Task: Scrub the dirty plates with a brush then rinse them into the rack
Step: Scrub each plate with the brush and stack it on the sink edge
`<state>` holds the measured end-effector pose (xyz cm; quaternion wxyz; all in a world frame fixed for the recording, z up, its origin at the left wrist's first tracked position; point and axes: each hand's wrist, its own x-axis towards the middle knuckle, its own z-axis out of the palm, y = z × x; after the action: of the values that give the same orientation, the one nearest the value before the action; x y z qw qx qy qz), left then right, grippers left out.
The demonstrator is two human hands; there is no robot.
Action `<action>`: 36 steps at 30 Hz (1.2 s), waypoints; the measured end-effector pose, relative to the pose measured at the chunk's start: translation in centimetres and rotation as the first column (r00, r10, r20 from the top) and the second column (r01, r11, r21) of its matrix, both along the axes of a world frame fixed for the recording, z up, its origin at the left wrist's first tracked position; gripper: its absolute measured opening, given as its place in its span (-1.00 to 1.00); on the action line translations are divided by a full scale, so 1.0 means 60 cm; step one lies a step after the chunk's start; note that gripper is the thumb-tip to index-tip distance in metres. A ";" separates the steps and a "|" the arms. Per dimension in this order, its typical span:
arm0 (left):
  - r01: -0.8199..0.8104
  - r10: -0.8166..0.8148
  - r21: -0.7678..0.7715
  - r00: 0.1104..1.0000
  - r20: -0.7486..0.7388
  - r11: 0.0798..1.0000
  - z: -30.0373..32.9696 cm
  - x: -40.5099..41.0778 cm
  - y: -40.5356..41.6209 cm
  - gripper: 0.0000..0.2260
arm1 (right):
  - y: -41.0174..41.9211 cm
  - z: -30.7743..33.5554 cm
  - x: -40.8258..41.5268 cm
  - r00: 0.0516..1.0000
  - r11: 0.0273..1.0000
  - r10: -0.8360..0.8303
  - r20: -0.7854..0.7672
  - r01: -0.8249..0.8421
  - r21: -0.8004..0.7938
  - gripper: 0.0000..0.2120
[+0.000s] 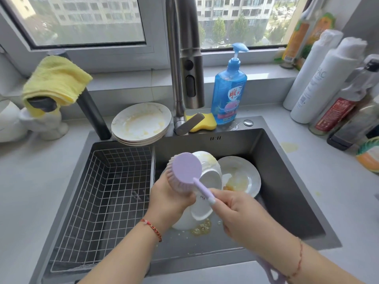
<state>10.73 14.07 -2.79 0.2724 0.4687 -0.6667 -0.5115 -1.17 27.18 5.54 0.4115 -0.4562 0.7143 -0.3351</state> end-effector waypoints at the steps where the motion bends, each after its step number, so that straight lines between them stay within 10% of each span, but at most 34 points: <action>1: 0.009 -0.009 -0.013 1.000 0.017 1.000 0.004 0.002 0.002 -0.58 | -0.005 -0.008 -0.015 0.998 0.998 -0.060 -0.020 0.061 0.003 -0.74; 5: 0.006 -0.005 -0.081 1.000 0.005 0.997 0.012 0.014 0.001 -0.64 | -0.028 -0.058 -0.103 0.913 0.895 -0.396 -0.098 0.408 0.183 -0.70; 8: -0.048 0.044 -0.033 0.993 -0.109 0.998 0.022 0.019 -0.001 -0.60 | -0.019 -0.098 -0.110 0.812 0.805 -0.569 0.130 0.518 0.289 -0.73; 18: -0.052 0.144 0.204 0.872 -0.468 0.978 0.030 0.019 0.008 -0.41 | -0.033 -0.125 -0.067 0.674 0.814 -0.549 0.494 0.567 0.130 -0.38; 24: 0.017 0.080 0.234 0.914 -0.397 0.972 0.029 0.033 -0.001 -0.33 | -0.029 -0.116 -0.094 0.790 0.849 -0.513 0.337 0.525 0.062 -0.32; 30: 0.144 -0.144 0.070 0.990 -0.014 0.987 0.046 0.039 -0.015 -0.46 | -0.037 -0.075 -0.128 0.967 0.969 -0.238 -0.093 0.243 0.043 -0.43; 36: 0.368 -0.331 -0.091 0.901 0.280 0.925 0.065 0.020 -0.007 -0.59 | -0.052 -0.055 -0.134 0.922 0.995 -0.039 -0.385 0.069 0.066 -0.38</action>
<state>11.90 13.63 1.14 0.1191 0.3836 -0.8045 -0.4376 -9.21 24.04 2.23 0.2720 -0.4766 0.8059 -0.2223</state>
